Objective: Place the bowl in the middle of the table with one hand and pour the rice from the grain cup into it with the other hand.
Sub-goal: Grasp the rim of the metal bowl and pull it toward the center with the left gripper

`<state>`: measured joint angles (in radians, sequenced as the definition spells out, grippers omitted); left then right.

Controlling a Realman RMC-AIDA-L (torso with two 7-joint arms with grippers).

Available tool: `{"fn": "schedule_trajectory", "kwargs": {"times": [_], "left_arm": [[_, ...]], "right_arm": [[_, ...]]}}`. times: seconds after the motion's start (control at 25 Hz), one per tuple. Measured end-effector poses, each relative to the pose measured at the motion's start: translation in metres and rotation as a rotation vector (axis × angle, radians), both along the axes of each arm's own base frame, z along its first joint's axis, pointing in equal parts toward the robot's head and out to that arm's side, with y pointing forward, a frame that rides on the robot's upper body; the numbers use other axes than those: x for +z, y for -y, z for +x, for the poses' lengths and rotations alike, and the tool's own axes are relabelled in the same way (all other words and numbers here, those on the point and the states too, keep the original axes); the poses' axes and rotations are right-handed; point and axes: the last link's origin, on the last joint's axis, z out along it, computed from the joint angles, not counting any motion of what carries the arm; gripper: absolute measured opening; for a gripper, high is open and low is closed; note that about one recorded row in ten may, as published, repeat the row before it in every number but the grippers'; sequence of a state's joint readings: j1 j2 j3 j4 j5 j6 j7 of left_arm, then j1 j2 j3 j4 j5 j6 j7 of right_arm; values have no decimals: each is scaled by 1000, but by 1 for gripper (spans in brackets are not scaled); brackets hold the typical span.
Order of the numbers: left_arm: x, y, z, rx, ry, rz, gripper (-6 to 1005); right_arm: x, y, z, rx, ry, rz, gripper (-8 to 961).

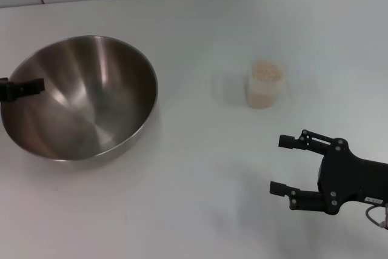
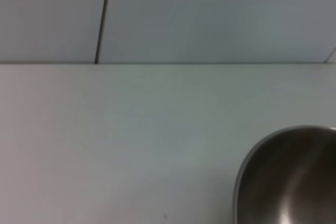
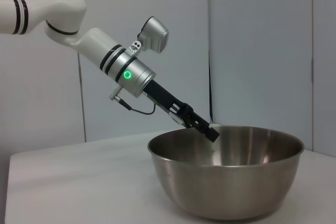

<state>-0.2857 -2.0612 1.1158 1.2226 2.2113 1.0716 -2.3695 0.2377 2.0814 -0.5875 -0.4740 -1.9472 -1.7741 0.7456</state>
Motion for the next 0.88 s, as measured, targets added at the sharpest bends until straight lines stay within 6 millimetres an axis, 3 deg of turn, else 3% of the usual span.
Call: {"fn": "schedule_trajectory", "kwargs": {"times": [0.52, 0.64, 0.88], "left_arm": [[-6, 4, -4, 18, 16, -31, 833], [-5, 3, 0, 12, 25, -37, 638], [-5, -1, 5, 0, 34, -49, 475]], "right_arm": [[0, 0, 1, -3, 3, 0, 818], [0, 0, 1, -4, 3, 0, 818], [0, -1, 0, -1, 5, 1, 818]]}}
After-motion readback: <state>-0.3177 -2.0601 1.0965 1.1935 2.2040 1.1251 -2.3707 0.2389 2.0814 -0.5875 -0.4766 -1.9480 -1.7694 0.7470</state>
